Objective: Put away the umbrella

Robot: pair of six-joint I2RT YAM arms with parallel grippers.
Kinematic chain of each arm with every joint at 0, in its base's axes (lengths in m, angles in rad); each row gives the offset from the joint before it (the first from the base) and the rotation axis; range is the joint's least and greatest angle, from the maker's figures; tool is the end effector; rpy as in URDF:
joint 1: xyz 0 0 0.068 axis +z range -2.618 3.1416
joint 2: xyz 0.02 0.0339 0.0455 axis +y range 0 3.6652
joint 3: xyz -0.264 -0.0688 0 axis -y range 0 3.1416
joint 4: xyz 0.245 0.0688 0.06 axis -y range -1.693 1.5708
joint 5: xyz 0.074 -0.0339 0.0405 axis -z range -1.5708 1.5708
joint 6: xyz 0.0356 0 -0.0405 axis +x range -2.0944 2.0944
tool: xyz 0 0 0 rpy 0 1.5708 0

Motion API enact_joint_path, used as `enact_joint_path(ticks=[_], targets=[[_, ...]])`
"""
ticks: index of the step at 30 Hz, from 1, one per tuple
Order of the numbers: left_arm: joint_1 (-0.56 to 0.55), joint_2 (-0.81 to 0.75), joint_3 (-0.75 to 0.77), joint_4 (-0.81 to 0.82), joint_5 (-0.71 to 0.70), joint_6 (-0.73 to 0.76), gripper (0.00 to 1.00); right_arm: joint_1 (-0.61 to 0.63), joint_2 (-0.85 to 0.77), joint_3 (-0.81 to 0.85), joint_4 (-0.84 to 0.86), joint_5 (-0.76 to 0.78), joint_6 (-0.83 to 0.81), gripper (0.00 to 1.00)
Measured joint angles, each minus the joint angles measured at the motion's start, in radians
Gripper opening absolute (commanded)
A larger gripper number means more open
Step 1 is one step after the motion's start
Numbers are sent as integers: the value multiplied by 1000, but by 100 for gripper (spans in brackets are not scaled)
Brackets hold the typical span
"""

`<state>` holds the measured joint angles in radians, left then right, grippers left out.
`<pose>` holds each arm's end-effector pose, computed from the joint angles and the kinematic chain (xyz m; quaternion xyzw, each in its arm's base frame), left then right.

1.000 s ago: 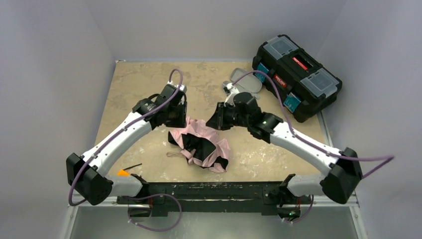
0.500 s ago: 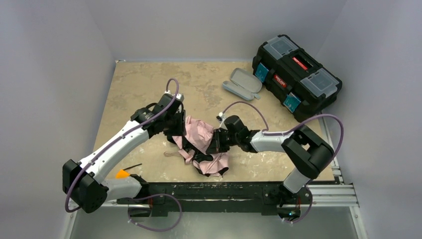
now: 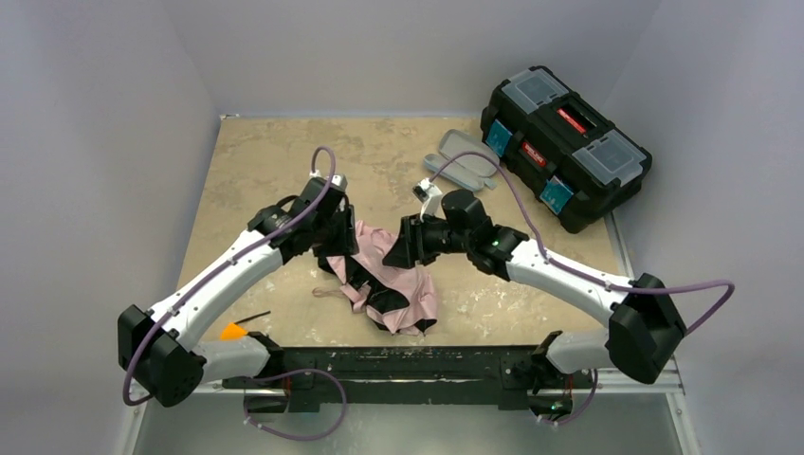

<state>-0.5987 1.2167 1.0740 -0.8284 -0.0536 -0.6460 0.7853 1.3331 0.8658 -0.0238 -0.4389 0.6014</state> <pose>0.2004 -0.1344 0.2952 -0.0305 0.9546 -0.1513 0.2548 0.1995 0.2209 0.2632 -0.1883 0.8234 0.4642 0.2665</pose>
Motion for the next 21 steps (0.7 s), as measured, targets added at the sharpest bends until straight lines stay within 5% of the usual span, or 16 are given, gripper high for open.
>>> enact_joint_path(ticks=[7,13,21], targets=[[0,-68,0,-30,-44,-36,46,0,82,144,-66,-2,-20,50],[0,-192,-36,-31,-73,-67,86,0,229,237,-90,-7,-27,48],[0,-327,-129,-33,-89,-76,92,-1,314,253,-95,-25,-30,39]])
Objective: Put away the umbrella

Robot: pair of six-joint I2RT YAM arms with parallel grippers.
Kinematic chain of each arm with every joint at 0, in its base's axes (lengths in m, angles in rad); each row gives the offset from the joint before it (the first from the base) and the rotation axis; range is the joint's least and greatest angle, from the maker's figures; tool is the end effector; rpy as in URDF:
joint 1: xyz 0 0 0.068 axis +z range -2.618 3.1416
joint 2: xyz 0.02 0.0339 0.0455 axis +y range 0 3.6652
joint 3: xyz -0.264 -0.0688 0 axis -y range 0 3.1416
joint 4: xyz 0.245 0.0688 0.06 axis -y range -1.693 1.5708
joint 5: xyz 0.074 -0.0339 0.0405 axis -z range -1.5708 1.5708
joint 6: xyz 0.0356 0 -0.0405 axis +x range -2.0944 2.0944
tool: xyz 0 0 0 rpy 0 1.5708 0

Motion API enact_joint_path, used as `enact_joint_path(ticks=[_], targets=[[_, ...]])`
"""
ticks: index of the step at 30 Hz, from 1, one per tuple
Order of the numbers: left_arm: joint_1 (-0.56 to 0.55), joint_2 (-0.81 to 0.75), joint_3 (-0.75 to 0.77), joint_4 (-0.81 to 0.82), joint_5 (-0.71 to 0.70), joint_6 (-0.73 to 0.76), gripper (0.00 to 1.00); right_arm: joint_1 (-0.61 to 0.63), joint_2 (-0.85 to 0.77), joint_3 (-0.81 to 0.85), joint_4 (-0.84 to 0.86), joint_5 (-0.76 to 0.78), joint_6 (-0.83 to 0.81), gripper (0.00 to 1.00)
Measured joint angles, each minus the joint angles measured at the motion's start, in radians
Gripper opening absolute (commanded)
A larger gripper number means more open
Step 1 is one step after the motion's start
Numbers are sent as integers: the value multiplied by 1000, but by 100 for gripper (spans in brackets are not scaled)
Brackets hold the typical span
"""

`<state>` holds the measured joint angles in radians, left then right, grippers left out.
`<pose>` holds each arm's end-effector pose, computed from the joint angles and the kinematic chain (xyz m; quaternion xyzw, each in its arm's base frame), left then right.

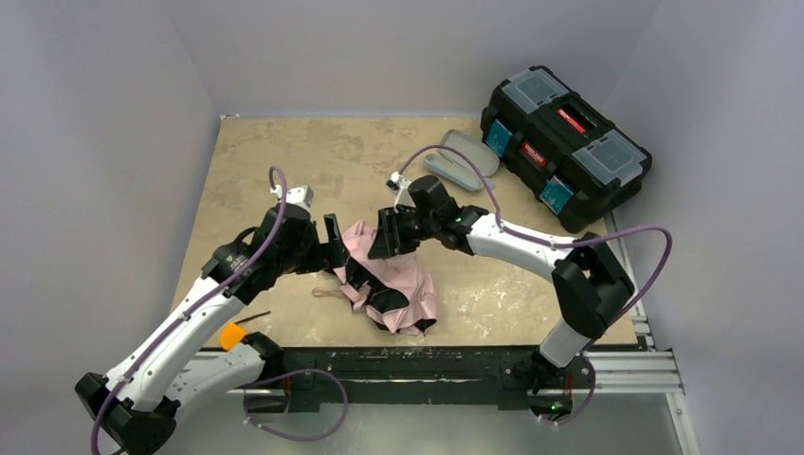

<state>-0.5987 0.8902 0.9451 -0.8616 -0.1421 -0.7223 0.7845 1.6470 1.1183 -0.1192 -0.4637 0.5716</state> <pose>0.1439 -0.0921 0.3132 -0.0836 0.9222 -0.1761 0.3341 0.2480 0.2701 0.2411 -0.1943 0.8556 0.4321 0.2084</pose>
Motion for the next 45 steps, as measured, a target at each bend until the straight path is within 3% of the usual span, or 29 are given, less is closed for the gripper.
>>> enact_joint_path(ticks=[10,14,19,21,24,36,38,45], targets=[[0,-14,-5,0,-5,0,91,0,61,41,20,-17,6,25],[0,-18,-12,1,-4,0,91,0,94,55,20,-28,13,0],[0,-48,-32,29,19,0,91,0,100,62,26,-50,11,0],[2,-60,-36,44,40,-3,100,0,95,62,35,-73,10,0],[18,-78,-40,74,72,-41,100,0,71,61,65,-113,10,0],[118,-197,-223,389,249,-347,76,0,-34,-22,323,-243,66,0],[125,-212,-253,436,261,-399,68,0,-34,-39,349,-257,79,0],[132,-294,-397,603,246,-598,65,0,-34,-47,425,-278,112,0]])
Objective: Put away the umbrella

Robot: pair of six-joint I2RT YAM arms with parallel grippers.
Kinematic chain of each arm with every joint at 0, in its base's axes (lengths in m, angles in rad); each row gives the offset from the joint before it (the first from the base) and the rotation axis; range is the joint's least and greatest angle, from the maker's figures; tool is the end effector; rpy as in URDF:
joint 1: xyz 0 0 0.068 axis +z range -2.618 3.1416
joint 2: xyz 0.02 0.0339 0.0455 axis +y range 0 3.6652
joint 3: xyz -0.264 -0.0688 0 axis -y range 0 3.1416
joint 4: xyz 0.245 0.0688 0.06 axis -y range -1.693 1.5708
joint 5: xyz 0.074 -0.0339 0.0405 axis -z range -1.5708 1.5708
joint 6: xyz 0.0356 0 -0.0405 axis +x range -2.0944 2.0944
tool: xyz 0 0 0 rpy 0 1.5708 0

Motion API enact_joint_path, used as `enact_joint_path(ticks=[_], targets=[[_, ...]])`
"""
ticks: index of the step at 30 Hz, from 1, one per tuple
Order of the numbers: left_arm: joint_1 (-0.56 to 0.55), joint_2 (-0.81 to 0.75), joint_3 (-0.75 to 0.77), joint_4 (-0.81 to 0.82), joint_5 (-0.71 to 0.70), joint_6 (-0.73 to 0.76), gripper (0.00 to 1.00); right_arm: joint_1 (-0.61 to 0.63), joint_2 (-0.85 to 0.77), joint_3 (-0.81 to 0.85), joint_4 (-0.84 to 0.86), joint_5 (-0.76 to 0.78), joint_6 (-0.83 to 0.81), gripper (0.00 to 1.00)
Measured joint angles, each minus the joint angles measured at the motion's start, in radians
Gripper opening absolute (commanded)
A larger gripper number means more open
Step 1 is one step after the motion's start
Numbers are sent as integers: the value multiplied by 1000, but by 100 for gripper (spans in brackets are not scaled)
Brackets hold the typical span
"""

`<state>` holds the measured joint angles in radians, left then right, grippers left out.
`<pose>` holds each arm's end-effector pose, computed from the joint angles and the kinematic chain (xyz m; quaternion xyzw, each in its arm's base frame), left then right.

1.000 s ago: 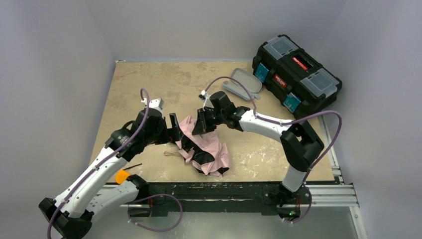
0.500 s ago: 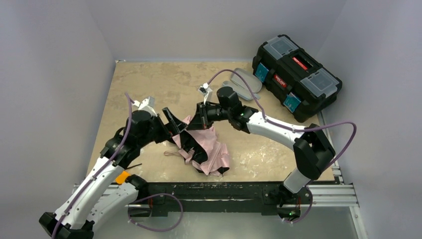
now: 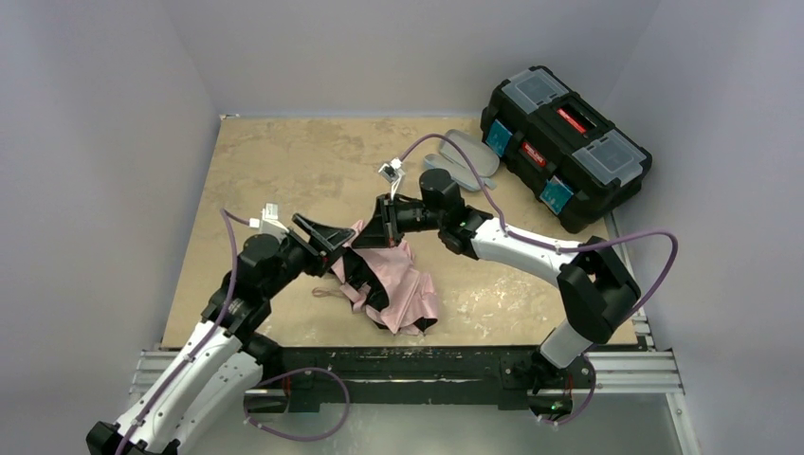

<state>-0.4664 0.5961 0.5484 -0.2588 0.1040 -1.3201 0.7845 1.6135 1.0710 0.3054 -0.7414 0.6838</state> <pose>0.1354 -0.0723 0.2770 -0.3056 0.7461 -0.4860 0.3372 0.2445 0.2781 0.2786 -0.2606 0.7202 0.5976 0.2373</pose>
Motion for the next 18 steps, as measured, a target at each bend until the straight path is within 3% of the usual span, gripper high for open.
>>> enact_joint_path(ticks=[11,18], targets=[[1,11,-115,192,-23,-172,58,0,0,-17,81,-18,42,0],[2,74,-122,311,-31,-220,41,0,0,-20,92,-30,43,0]])
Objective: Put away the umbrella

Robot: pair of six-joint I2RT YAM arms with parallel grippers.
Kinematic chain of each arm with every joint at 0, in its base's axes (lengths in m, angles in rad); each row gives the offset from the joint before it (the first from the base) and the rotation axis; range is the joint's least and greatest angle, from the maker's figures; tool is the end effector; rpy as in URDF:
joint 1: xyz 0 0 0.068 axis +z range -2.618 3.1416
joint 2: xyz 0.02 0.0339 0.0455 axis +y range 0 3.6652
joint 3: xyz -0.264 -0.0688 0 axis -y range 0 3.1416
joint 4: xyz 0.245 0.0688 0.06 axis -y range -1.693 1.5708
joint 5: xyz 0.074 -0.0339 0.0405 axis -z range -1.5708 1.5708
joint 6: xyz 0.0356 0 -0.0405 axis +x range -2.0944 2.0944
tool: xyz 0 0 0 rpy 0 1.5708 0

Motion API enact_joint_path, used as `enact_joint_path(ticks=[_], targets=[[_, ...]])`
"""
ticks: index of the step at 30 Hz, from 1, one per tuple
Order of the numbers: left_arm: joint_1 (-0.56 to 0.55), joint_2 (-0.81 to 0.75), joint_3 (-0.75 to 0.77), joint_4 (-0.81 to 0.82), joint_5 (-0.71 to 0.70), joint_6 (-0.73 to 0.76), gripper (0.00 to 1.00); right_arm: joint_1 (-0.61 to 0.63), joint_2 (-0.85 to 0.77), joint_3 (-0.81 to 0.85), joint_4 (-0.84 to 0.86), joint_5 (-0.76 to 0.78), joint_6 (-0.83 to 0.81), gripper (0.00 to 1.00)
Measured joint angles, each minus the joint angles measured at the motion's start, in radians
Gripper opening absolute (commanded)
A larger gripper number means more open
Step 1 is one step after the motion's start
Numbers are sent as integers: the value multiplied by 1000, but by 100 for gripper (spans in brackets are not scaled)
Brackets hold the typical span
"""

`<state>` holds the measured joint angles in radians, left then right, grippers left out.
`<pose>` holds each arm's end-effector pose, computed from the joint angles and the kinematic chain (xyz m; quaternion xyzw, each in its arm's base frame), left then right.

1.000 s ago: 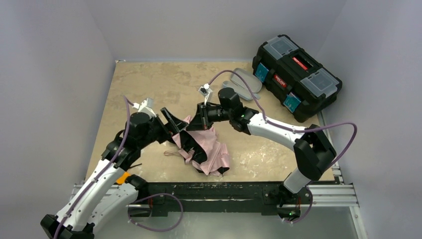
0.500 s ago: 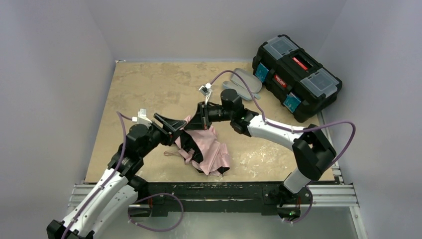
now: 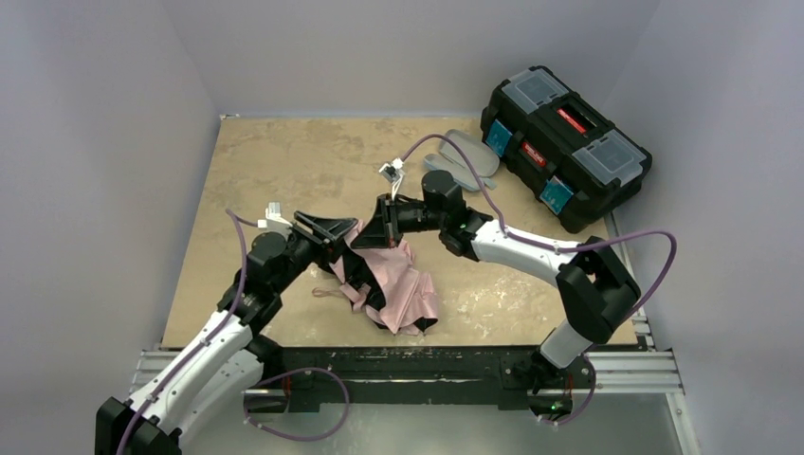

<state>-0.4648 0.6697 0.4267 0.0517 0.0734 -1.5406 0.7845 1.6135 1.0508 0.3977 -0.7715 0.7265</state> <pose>0.1533 -0.0798 0.2558 -0.3749 0.6740 -0.5513 0.3183 0.2434 0.2780 0.2810 -0.2636 0.6996 0.6196 0.2391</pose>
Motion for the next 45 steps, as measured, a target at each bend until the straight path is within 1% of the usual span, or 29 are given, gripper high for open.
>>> enact_joint_path(ticks=[1,2,3,4,5,8,9,11,13,16,22,26,27,30,33,39,45], targets=[[0,10,0,11,0,-6,38,0,0,-3,3,-3,0,0],[0,18,0,18,0,-11,30,0,0,-5,6,-6,0,0],[0,23,0,22,0,-12,20,0,0,-9,8,-7,0,0],[0,26,0,23,0,-14,6,0,0,-12,10,-7,0,0],[0,27,0,23,0,-16,0,0,0,-14,10,-7,0,0],[0,29,1,22,-2,-12,0,0,0,-15,16,-8,0,0],[0,29,3,18,-3,-9,0,0,0,-16,17,-7,0,8],[0,29,11,-3,-5,1,0,0,0,-18,14,-5,-1,34],[0,29,29,-41,-14,22,0,0,-1,-17,-10,5,-11,52],[0,17,51,-92,-34,67,0,-3,-19,-9,-122,64,-55,70],[0,-5,59,-154,-76,156,0,-11,-68,88,-419,255,-138,97],[0,18,59,-158,-82,203,0,-13,-116,132,-583,404,-121,99],[0,28,59,-157,-82,215,0,-13,-121,158,-653,467,-100,99],[0,56,59,-147,-82,249,0,-13,-103,217,-785,573,-55,99],[0,78,62,-144,-82,296,0,-14,-79,229,-869,639,-4,99],[0,110,94,-143,-82,401,0,-14,-17,228,-988,706,131,99],[0,142,121,-141,-86,497,0,-14,65,227,-991,689,255,99]])
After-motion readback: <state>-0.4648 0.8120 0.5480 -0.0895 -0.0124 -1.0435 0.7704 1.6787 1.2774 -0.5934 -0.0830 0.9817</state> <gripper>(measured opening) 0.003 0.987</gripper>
